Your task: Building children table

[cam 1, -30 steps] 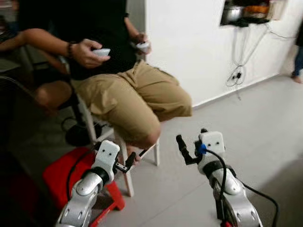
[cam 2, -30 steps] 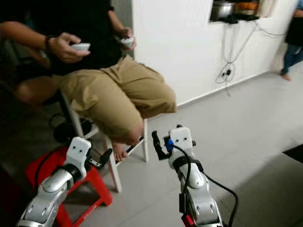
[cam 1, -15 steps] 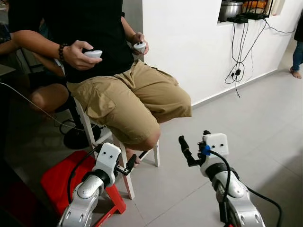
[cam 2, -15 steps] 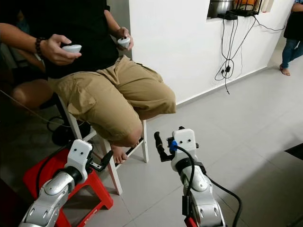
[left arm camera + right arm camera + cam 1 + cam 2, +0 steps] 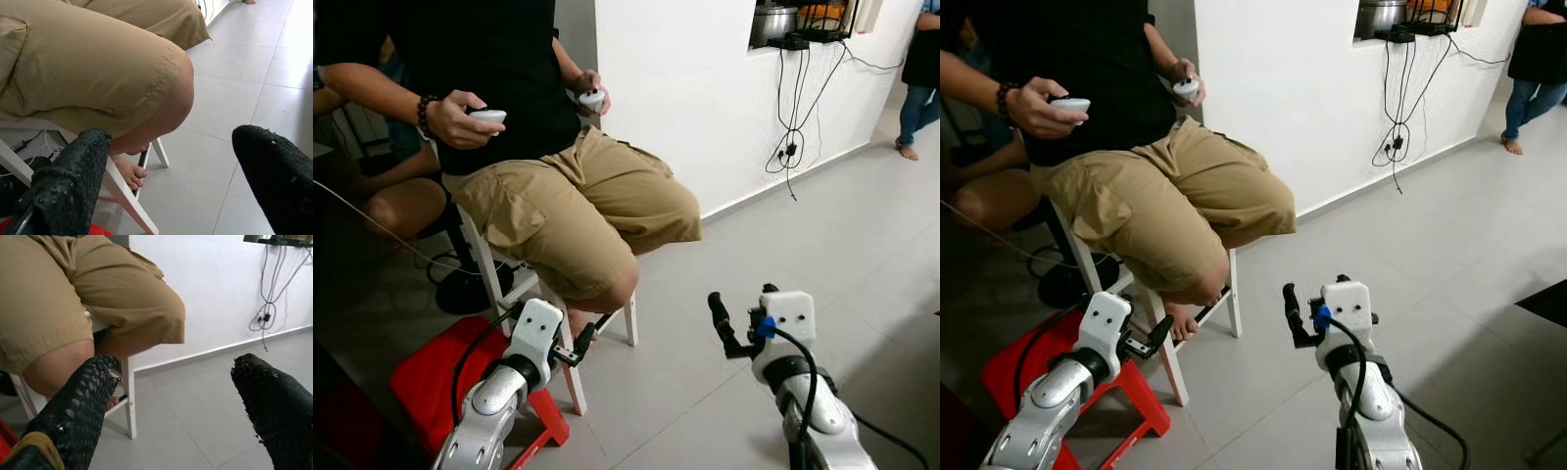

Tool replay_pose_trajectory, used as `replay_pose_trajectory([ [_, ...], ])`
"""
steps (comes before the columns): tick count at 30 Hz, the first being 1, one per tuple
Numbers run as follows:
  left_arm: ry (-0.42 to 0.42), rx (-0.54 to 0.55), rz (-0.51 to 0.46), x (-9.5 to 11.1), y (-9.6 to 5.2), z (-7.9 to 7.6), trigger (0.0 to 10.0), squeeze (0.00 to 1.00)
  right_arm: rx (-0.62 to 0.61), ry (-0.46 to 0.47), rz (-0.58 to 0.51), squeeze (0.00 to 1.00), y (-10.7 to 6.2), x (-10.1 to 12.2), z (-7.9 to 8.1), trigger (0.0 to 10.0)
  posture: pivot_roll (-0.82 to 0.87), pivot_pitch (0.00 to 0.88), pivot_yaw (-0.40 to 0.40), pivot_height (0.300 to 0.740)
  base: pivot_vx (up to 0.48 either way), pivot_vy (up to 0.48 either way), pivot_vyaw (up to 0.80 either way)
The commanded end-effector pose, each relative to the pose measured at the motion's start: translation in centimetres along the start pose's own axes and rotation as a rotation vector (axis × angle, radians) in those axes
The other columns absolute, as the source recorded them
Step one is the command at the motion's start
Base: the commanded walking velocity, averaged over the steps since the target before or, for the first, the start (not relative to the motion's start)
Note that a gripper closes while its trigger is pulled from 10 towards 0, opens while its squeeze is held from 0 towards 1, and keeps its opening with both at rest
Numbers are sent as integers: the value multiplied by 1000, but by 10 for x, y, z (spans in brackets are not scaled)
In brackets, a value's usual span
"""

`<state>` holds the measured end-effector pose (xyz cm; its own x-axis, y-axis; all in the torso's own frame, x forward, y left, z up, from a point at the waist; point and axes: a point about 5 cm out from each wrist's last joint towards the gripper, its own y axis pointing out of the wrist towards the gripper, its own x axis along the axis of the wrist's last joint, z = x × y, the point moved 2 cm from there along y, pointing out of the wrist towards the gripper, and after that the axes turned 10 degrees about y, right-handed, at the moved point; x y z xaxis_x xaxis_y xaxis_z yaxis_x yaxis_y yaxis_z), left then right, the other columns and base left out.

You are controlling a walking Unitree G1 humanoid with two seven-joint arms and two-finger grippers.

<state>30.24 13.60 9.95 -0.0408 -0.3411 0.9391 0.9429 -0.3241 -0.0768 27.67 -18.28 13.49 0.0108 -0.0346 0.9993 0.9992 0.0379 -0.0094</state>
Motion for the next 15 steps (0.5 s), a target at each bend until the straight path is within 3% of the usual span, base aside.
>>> replay_pose_trajectory([
  [1, 18, 3, 13, -2, -2, 2, 10000, 0, 5, -17, -19, 0, -3, 3, 2, 10000, -17, 0, -11, 716, 0, 0, 0],
  [15, 26, 5, 11, -2, -2, 1, 10000, 0, 39, -58, -64, 0, -4, 12, 3, 10000, -17, 0, -10, 681, 0, 0, 0],
])
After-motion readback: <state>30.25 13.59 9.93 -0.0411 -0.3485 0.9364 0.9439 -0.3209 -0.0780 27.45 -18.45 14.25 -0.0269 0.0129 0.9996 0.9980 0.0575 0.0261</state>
